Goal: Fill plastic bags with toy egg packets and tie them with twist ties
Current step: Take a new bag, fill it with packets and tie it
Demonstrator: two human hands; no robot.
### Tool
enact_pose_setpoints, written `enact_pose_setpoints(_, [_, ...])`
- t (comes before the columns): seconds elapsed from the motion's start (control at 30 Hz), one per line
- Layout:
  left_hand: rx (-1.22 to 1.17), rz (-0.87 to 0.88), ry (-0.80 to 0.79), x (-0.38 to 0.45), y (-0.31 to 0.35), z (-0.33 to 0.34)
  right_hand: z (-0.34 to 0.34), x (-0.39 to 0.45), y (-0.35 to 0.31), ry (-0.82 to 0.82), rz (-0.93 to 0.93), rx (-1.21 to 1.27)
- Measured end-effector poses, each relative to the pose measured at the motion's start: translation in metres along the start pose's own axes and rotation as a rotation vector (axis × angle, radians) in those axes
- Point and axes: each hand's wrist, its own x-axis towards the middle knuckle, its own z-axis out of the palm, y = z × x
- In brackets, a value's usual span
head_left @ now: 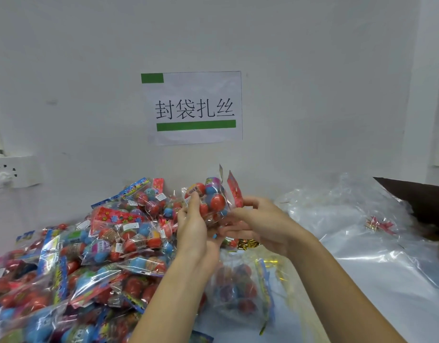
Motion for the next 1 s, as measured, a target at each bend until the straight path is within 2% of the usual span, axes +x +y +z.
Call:
enact_pose_setpoints(0.17, [0.017,0.140,0.114,0.001,0.001,-0.002,-0.024,-0.009,-0.005,-0.135,0.115,-0.105])
enact_pose_setpoints(0.37, [0.000,0.206,0.039,-0.001,0.004,-0.002,-0.023,-0.005,-0.007,-0.011,0.041,-0.085])
enact_pose_setpoints(0.5, [0.101,0.280,-0.003,-0.006,-0.014,0.009,-0.006,-0.005,-0.006,-0.047,-0.010,-0.044])
enact_pose_setpoints(0.7, [0.222,0.270,-0.028,-0.008,-0.025,0.009,-0.011,-0.003,-0.004,-0.026,-0.042,0.079])
enact_pose_setpoints(0.87, [0.280,0.180,-0.034,-0.003,-0.015,0.001,-0.012,-0.004,-0.005,0.005,-0.061,0.007])
enact_pose_setpoints(1.0, [0.267,0.114,-0.136,-0.003,-0.001,-0.001,-0.013,-0.005,-0.006,0.005,-0.066,-0.039])
